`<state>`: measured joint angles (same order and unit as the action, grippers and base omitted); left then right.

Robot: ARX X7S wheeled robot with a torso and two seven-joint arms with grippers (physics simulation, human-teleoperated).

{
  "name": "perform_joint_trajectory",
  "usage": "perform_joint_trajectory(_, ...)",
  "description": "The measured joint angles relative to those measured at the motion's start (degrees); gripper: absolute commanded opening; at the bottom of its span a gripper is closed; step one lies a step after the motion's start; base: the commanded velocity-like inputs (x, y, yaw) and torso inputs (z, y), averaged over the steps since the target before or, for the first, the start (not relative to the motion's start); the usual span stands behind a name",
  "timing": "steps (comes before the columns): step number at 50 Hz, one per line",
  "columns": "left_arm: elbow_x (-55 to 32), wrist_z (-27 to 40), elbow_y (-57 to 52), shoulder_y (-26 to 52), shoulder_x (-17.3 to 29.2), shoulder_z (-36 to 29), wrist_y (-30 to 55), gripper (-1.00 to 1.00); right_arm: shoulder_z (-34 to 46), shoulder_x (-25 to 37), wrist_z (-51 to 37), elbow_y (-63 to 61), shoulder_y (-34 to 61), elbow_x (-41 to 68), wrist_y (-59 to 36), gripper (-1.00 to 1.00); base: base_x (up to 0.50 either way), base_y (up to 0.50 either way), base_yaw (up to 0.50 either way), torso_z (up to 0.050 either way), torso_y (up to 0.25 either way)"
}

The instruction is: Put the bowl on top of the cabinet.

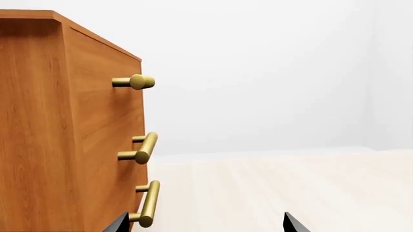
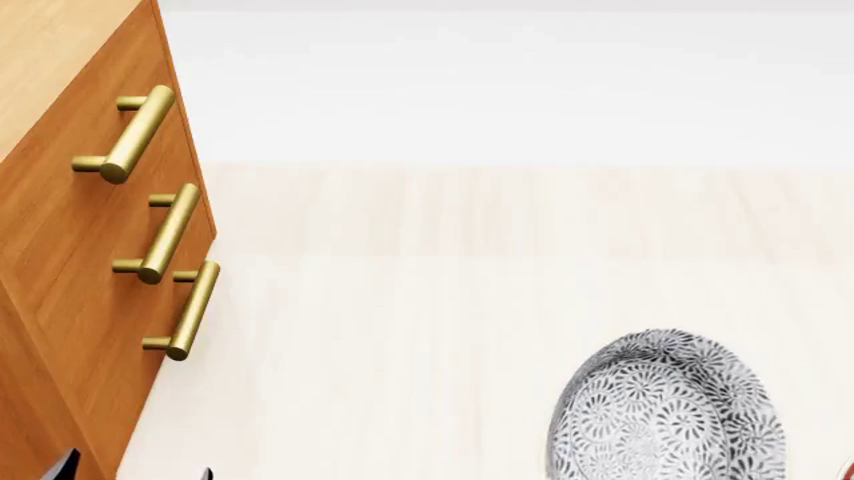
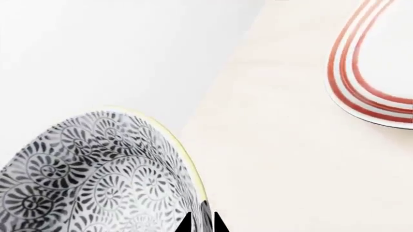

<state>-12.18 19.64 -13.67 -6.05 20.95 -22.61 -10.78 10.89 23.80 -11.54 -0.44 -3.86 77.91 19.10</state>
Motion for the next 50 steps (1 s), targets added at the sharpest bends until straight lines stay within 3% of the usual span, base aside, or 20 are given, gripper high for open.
perform_joint_trajectory(24,-0.52,-0.44,1.09,0.72,-0.08,-0.83,0.20,1.00,4.66,2.22,-5.94,-4.66,4.47,-12.13,-2.80,-1.00,0.00,0.00,0.00,0.000,0.001)
perform_joint_trajectory(50,-1.12,-0.30,0.80,0.69,0.38,-0.97,0.08,1.00,14.03,1.96,-12.24,-1.82,23.20,-25.14,-14.65,-1.00,0.00,0.00,0.00,0.000,0.000)
